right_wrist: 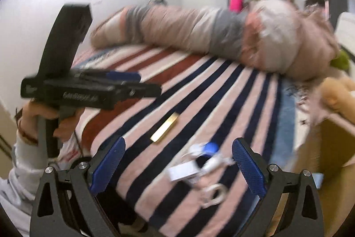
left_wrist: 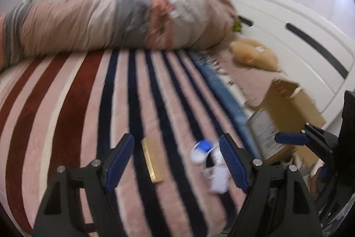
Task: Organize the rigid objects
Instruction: 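Grasp the gold lipstick tube with the left gripper while the right grasps the white USB hub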
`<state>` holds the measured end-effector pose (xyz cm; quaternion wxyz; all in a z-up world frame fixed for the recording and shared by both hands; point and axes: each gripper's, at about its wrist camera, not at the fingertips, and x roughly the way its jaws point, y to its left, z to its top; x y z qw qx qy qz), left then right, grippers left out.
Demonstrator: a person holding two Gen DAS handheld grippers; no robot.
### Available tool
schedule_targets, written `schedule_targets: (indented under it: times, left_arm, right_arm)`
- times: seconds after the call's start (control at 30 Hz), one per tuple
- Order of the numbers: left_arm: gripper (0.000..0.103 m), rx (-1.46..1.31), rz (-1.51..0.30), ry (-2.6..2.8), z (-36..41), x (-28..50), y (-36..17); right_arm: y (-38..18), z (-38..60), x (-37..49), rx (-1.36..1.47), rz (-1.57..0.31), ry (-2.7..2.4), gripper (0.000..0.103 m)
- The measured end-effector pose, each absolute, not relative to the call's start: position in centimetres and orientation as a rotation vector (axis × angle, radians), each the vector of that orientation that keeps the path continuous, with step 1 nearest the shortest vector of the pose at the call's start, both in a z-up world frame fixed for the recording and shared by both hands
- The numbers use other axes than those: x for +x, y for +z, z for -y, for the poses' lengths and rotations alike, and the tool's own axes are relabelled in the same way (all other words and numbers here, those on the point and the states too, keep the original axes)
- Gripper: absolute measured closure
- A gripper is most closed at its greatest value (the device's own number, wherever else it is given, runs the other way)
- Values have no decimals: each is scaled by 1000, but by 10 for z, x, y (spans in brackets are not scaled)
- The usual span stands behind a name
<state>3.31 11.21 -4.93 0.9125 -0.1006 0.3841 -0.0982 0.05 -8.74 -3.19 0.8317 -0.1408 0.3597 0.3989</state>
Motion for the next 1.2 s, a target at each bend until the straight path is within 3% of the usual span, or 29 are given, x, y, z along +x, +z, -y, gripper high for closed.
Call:
schedule_targets:
  times: [0.03,0.13,0.47,0.53,0.73,1.2]
  left_arm:
    - [26,-217,-808,-196,-115,34,-58]
    - [26,-254,-857,-188,-121,37,-88]
    - [28,-324,-964,-184,-116,57,-160]
    - [40,-320,-957,-159,-115,63,-164]
    - [83,-273,-952,-96,-115,74,-168]
    - [88,-239,-916,-111,-113,67,-156]
  right_arm:
    - [-40,83,1,-308,-778,847,6]
    - [-79,71,6,-347,-855,853,21]
    - [-136,63,32,-444,-931,799,42]
    - [-137,61,34,-459,-919,806,48]
    - [-137,60,38,-437,-916,814,48]
    - [-106,62,36,-350,-820,826,48]
